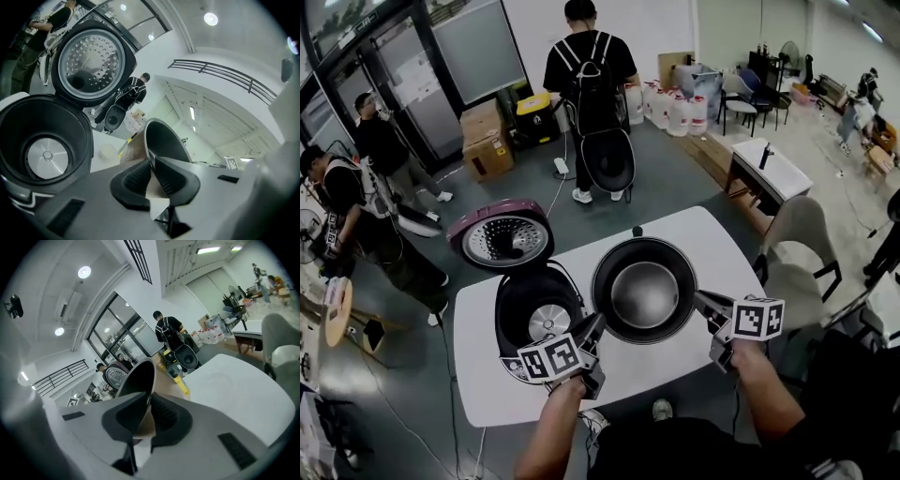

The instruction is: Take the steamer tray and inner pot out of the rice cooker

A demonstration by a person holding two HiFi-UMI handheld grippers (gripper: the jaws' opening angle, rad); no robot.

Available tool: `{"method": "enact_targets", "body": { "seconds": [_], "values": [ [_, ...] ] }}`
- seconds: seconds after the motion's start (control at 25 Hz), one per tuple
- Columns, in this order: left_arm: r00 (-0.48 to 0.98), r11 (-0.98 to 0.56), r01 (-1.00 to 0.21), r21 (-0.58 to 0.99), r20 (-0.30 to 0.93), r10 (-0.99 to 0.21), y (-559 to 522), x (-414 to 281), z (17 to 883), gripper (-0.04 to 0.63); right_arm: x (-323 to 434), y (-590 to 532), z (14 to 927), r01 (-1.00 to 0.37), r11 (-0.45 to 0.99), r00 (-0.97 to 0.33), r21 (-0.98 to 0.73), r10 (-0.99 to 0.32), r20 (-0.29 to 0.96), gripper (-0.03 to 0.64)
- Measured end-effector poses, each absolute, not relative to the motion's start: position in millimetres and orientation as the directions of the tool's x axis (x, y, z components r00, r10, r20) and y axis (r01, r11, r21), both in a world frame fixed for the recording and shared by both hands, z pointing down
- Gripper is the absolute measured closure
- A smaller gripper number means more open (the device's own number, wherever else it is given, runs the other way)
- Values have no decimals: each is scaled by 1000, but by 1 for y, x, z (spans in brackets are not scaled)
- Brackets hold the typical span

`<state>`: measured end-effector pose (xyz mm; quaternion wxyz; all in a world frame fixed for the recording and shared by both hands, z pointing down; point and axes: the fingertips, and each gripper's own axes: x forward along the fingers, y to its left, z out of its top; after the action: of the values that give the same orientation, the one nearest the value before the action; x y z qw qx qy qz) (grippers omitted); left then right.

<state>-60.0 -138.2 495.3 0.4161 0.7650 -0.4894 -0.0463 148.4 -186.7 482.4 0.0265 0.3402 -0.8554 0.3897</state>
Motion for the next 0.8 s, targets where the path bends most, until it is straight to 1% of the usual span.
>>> {"method": "enact_targets", "body": {
  "seconds": [0.44, 0.8],
  "values": [
    [509, -37, -688, 725, 445, -737, -120, -27, 576, 565, 179, -179, 566, -640, 367, -746, -675, -505, 433, 586],
    [495, 56, -685, 726, 521, -696, -104, -21, 624, 566, 186, -163, 621, -655, 288, -737, -699, -448, 506, 586]
  ]
}}
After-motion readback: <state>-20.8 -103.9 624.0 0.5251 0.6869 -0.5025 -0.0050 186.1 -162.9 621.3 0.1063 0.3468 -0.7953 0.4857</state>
